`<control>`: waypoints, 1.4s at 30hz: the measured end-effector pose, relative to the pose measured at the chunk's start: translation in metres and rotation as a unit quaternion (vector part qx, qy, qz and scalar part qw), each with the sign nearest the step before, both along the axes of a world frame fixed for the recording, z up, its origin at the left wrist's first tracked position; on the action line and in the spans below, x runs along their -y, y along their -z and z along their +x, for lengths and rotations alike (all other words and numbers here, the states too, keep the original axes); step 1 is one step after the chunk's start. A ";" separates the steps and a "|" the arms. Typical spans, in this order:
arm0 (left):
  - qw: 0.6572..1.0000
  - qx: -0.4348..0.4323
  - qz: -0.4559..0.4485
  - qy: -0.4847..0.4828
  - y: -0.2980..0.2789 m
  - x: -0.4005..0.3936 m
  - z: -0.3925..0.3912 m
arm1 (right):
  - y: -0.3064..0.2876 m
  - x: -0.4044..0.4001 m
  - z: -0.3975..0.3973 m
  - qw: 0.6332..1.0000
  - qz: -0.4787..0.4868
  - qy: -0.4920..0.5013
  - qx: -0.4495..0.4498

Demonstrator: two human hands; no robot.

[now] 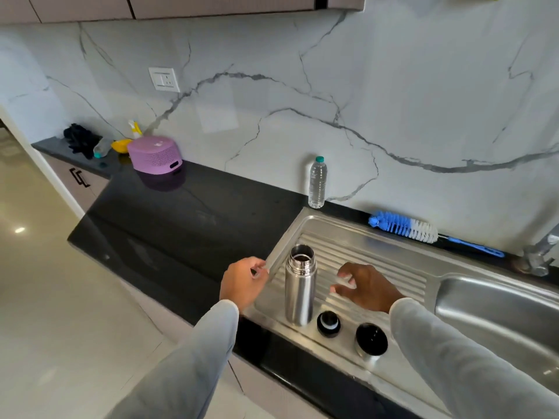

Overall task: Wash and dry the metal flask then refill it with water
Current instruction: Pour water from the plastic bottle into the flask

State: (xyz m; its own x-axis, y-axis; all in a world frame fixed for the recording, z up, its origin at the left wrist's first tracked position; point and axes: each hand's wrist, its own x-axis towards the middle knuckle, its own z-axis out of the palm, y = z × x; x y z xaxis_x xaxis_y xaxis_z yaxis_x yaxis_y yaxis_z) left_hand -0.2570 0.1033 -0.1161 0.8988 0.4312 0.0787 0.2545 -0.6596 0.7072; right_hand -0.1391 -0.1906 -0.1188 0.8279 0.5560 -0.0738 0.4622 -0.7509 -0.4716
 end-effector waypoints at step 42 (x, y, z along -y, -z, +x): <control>0.990 -0.051 -0.001 0.134 -0.013 0.000 0.405 | -0.095 -0.157 0.354 0.993 0.053 0.027 0.105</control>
